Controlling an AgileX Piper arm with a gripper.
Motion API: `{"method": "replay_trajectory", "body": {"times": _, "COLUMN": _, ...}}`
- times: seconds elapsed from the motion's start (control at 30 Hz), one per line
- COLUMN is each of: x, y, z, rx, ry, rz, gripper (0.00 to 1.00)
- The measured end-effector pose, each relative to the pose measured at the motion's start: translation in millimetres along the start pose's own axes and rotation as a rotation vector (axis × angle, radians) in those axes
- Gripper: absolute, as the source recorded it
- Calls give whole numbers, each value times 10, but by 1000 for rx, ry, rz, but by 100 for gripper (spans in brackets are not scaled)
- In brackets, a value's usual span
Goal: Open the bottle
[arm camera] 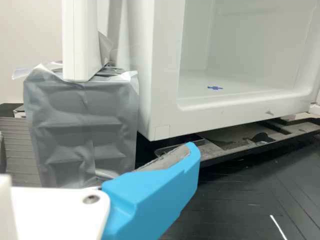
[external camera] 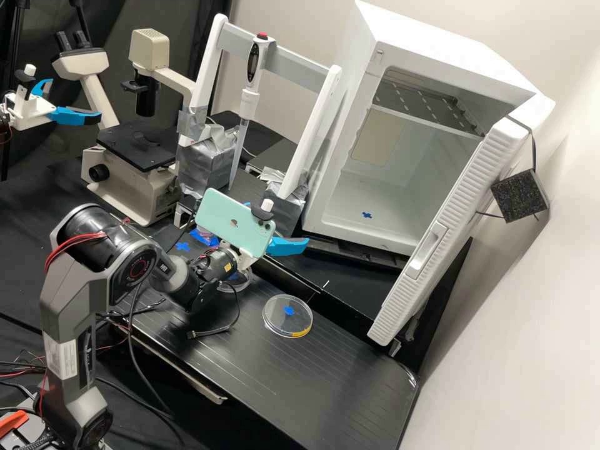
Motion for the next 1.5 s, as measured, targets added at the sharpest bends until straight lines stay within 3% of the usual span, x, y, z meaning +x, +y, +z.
{"method": "replay_trajectory", "body": {"times": 0.33, "x": 0, "y": 1, "z": -1, "rx": 0, "ry": 1, "rz": 1, "gripper": 100}}
{"method": "replay_trajectory", "body": {"times": 0.53, "x": -185, "y": 19, "z": -34, "rx": -2, "ry": 12, "rz": 3, "gripper": 100}}
{"method": "replay_trajectory", "body": {"times": 0.63, "x": -336, "y": 66, "z": -116, "rx": 2, "ry": 62, "rz": 41, "gripper": 100}}
{"method": "replay_trajectory", "body": {"times": 0.8, "x": -602, "y": 9, "z": -382, "rx": 9, "ry": 203, "rz": 52, "gripper": 100}}
{"method": "replay_trajectory", "body": {"times": 0.97, "x": -740, "y": -222, "z": -589, "rx": -37, "ry": 302, "rz": -8, "gripper": 100}}
{"method": "replay_trajectory", "body": {"times": 1.23, "x": -693, "y": -544, "z": -549, "rx": -59, "ry": 260, "rz": -106, "gripper": 100}}
{"method": "replay_trajectory", "body": {"times": 1.5, "x": -645, "y": -679, "z": -452, "rx": -68, "ry": 215, "rz": -155, "gripper": 100}}
